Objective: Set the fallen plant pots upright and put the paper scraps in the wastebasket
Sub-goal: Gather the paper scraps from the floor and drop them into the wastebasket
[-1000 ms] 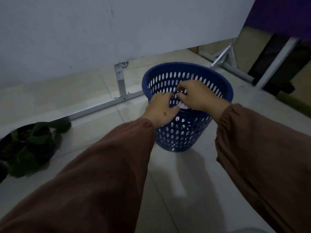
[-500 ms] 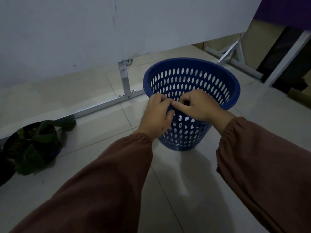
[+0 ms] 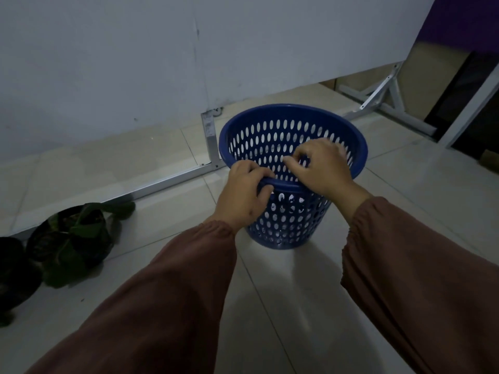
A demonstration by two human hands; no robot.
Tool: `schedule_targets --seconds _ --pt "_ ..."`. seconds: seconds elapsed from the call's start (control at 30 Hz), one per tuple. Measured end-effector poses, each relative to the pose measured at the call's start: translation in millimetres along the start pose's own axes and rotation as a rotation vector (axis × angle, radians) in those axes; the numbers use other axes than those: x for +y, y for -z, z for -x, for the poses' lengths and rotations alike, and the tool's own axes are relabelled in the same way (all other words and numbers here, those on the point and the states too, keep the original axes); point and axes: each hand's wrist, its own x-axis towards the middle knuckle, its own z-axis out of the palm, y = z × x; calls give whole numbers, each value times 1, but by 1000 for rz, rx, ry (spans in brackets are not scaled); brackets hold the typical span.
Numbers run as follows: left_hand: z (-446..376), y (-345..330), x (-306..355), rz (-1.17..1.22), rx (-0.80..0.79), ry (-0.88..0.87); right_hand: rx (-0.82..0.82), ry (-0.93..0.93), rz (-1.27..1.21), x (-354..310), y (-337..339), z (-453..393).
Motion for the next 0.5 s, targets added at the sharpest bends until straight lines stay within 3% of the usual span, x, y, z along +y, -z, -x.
schedule_targets --seconds 0.1,0.2,0.27,0.5 --pt "-3 -2 4 156 102 150 161 -386 58 23 9 -6" --pt "-10 -2 4 363 272 382 142 -784 -277 41 13 -8" --pt "-14 -4 2 458 283 479 101 -815 -457 46 8 -7" --pt "-17 1 -21 594 369 520 74 -704 -624 29 -16 -21"
